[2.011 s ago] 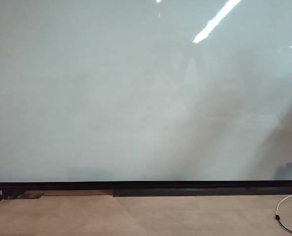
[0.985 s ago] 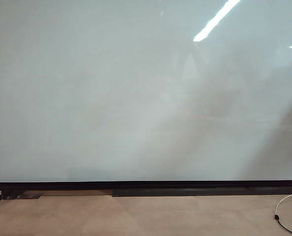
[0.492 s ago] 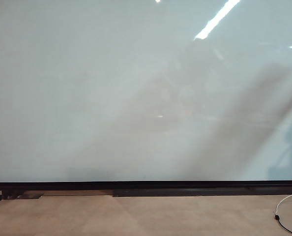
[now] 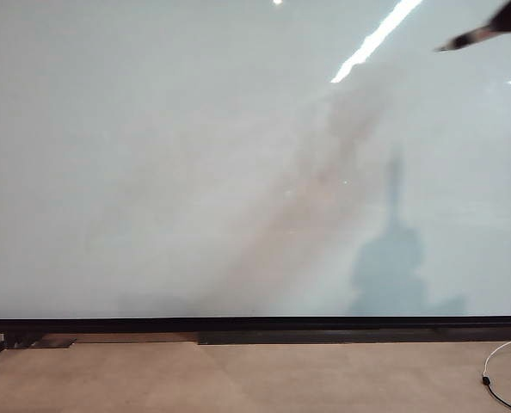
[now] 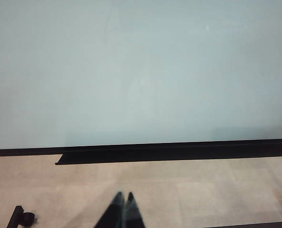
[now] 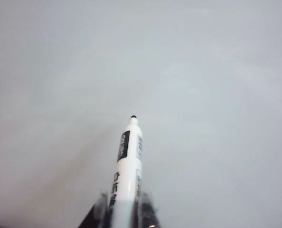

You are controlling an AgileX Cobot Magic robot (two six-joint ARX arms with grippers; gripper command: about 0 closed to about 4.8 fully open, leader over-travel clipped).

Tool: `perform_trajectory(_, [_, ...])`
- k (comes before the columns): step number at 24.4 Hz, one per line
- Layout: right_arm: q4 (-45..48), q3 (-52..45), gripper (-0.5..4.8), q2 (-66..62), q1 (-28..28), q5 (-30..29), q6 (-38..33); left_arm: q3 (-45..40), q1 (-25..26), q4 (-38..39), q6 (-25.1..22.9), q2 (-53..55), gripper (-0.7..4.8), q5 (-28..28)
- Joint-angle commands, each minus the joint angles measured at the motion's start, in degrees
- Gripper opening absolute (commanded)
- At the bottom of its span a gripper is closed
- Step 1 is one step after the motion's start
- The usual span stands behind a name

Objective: Pick up the pen on the shelf to the right of the whiteboard and draw a triangle.

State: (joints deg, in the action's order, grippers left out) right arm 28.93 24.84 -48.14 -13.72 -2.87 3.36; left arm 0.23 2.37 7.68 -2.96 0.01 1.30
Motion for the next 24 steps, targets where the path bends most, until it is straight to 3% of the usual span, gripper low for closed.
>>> perform_trajectory(1, [6.0, 0.2, -0.07, -3.7, -9.4, 6.9, 2.0, 0.2, 0.0, -0.4, 0.0, 0.0, -0.05, 0.2])
perform_trajectory(9, [18.2, 5.5, -0.07, -21.4, -22.0, 11.4, 1.1, 0.2, 0.0, -0.4, 0.0, 0.0, -0.05, 0.2])
perform_trajectory(14, [24.9, 9.3, -0.07, -30.8, -23.1, 11.8, 1.2, 0.2, 0.0, -0.4, 0.0, 0.0, -0.05, 0.2])
perform_trajectory(24, [27.5, 12.2, -0.07, -38.6, -23.9, 12.1, 1.2, 0.2, 0.0, -0.4, 0.0, 0.0, -0.05, 0.2])
